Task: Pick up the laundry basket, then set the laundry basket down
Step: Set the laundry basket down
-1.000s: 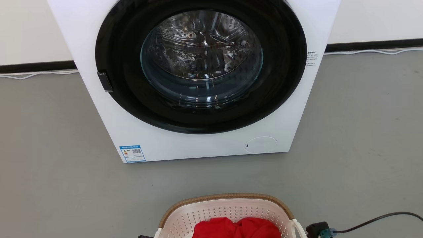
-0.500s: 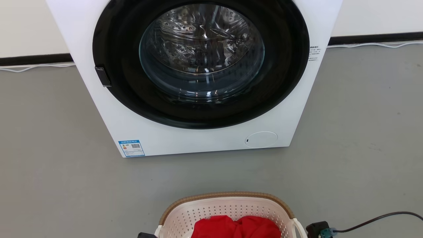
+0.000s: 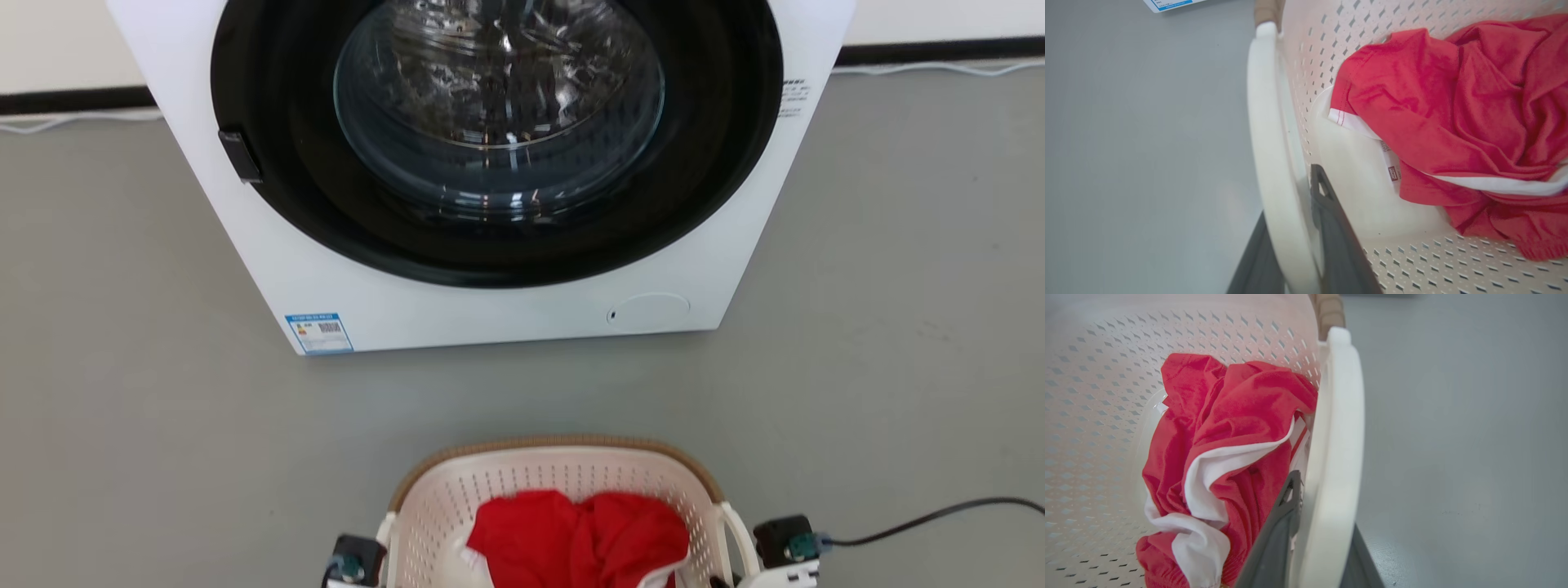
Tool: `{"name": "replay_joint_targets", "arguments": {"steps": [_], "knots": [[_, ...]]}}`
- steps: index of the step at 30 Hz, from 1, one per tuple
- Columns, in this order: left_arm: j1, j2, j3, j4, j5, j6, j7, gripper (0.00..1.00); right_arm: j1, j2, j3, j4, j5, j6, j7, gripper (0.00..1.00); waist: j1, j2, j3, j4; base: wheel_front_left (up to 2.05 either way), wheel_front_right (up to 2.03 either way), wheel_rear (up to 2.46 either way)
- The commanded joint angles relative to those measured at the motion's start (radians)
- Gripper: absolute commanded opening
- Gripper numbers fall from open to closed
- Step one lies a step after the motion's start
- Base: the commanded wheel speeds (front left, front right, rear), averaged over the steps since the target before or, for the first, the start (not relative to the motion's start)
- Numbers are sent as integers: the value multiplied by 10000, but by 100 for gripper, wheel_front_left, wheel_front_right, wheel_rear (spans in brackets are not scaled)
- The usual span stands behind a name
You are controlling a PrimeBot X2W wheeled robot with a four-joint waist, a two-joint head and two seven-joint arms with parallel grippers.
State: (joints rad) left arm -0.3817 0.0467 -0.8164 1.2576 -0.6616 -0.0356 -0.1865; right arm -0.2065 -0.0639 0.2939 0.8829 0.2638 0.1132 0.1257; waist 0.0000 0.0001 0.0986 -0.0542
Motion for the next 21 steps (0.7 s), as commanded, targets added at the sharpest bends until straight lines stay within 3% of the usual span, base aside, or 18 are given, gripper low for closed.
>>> {"name": "replay_joint_targets", "arguments": {"steps": [1,21], "knots": [[-540,56,97,-118,34,-68,-171,0,-481,137,364,-371,-21,175,-218,0,0,-1,176,31,0,0,0],[-3454,755,544,-411,-54,162,-655,0,-3306,137,238,-410,-95,175,-1303,0,0,-1,3710,244,0,0,0]]}}
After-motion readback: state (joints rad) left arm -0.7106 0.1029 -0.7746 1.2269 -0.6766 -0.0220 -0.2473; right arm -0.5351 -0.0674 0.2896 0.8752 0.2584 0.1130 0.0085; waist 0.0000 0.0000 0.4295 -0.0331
